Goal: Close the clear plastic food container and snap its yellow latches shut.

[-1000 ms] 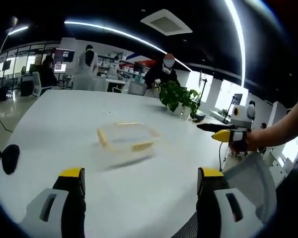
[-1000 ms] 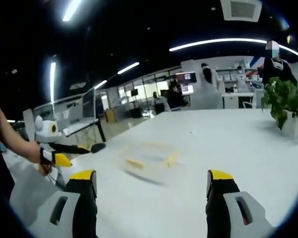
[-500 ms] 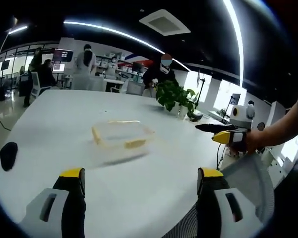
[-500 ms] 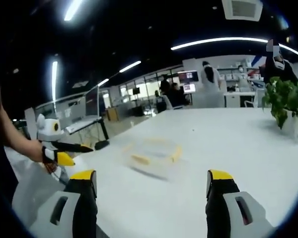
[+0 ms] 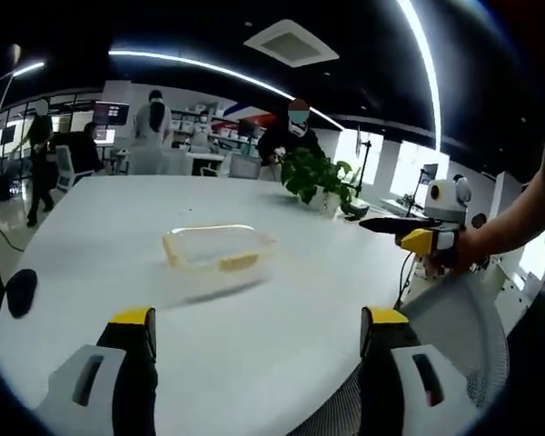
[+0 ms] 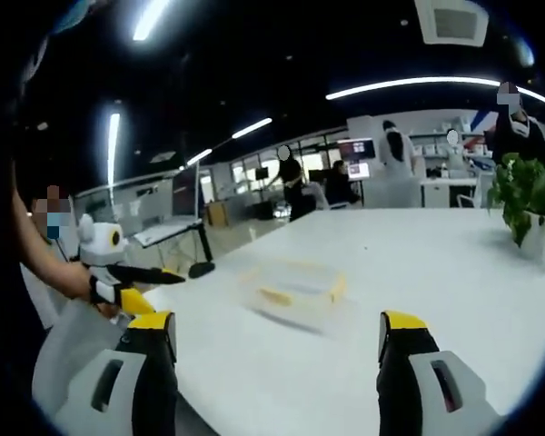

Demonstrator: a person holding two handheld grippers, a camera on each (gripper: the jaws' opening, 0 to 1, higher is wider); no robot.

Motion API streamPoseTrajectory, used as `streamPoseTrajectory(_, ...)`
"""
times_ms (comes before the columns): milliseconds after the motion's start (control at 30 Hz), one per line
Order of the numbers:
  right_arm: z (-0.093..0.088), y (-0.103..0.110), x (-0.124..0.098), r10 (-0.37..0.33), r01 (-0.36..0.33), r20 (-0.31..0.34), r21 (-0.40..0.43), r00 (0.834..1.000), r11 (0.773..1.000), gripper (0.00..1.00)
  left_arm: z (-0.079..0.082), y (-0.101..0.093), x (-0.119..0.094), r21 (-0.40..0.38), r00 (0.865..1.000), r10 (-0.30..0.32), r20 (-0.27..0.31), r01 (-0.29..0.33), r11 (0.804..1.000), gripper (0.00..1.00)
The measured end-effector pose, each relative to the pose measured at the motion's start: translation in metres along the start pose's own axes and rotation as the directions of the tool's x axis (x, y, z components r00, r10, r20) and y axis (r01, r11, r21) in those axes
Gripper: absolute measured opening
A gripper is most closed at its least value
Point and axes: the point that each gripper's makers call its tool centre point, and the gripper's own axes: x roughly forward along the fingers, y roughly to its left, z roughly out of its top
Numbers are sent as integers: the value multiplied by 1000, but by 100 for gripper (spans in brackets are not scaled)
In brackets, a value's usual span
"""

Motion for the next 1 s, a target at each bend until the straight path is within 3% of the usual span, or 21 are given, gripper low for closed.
streamPoseTrajectory(167, -5, -6, 3, -20, 20, -13, -8, 1000, 1000, 93, 3, -2, 2, 53, 1000, 9, 18, -10, 999, 96)
streamPoseTrajectory(600, -3, 0, 5, -20, 20, 4, -25, 1000, 999, 93, 4, -6, 2, 84, 999, -11, 32, 8, 996, 94)
streamPoseTrajectory(1000, -17, 10, 9, 1, -4, -49, -63, 999, 998, 92, -7, -16, 6, 113, 999, -49, -11, 50, 992, 95)
